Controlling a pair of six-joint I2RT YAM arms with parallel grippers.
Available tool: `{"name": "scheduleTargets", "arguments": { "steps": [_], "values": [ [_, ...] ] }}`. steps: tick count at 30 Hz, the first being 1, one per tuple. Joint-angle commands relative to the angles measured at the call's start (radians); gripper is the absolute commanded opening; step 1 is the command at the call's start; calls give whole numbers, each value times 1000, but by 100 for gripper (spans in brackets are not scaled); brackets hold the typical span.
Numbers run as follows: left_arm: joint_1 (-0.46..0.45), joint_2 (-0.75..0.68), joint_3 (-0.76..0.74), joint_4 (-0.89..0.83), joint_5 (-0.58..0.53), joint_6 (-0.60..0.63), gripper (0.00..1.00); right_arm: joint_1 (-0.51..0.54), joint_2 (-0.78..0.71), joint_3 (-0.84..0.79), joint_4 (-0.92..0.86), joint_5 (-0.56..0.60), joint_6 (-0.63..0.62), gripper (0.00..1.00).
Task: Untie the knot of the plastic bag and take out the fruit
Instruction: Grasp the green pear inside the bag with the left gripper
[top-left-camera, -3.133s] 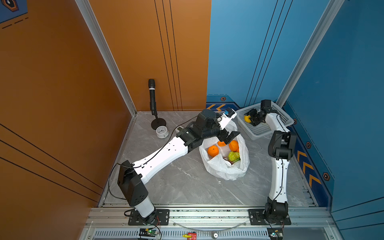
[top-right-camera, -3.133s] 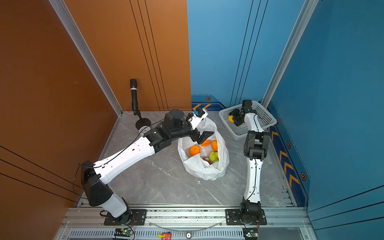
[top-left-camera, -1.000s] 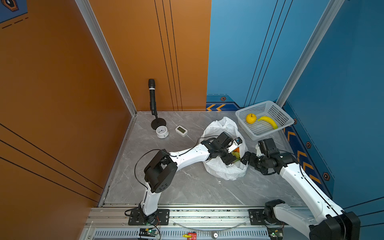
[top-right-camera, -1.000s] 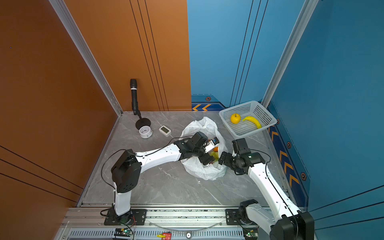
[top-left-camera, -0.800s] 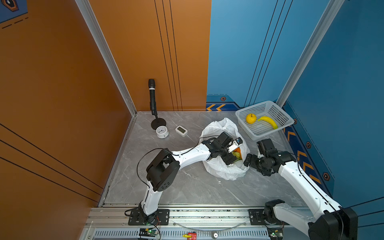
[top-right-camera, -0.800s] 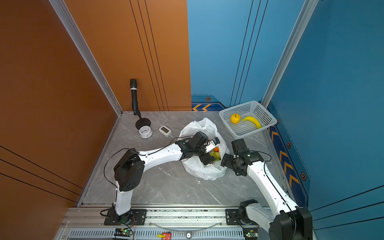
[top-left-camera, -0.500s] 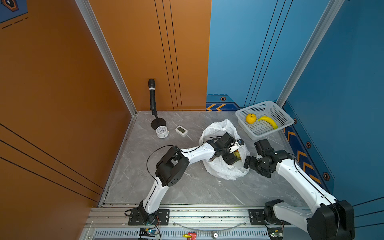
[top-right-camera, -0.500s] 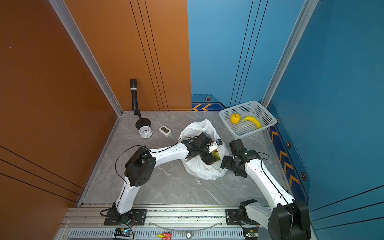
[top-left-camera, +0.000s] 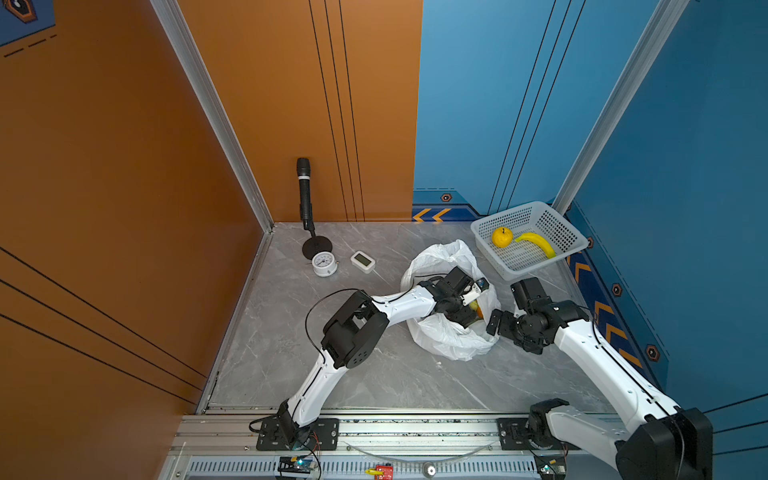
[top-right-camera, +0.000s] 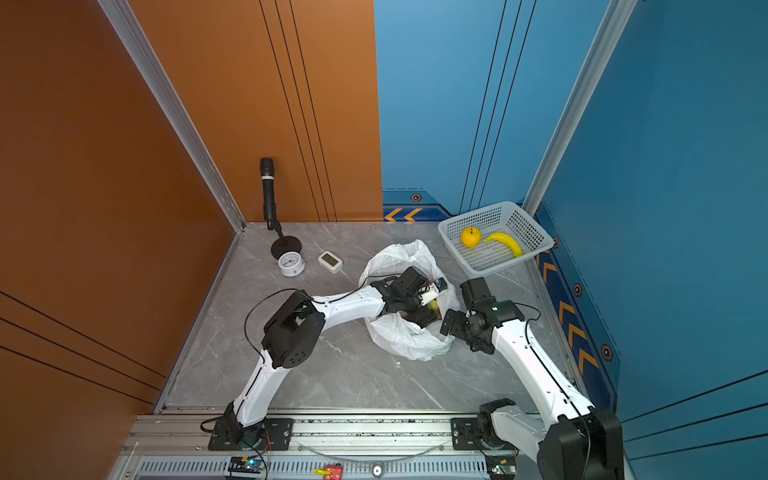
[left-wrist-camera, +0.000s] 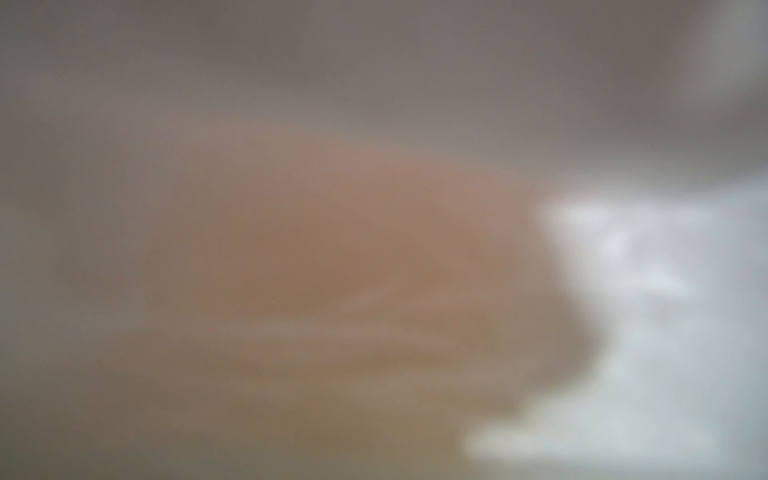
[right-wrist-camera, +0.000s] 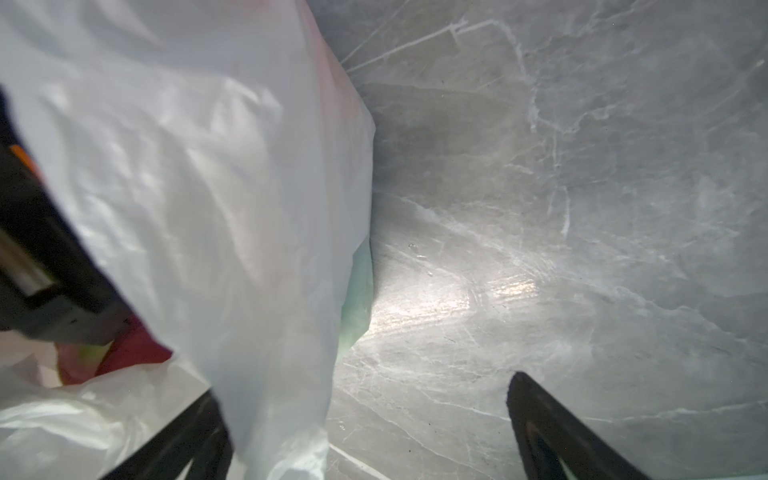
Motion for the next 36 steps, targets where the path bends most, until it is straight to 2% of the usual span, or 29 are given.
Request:
{"name": "scheduleTargets", "arguments": {
  "steps": [1,7,12,23,30,36],
  "values": [
    [8,9,12,-13,19,-13,70,5,-44,43,42,-52,8,100],
    [12,-40,-27,31,11,-45,58,3,-87,68,116,-101,39,100],
    [21,-98,-87,109,11,-90,56,3,-96,93,140,-114,44,100],
    [23,-256,-224,148,-16,-108,56,-19,-88,141,177,-154,99,100],
    [35,-389,-282,213,-5,-121,56,-98,-89,182,261,-302,178,100],
    [64,-475,-290,331,83,-176,56,-174,-78,212,373,-469,254,100]
  ]
}}
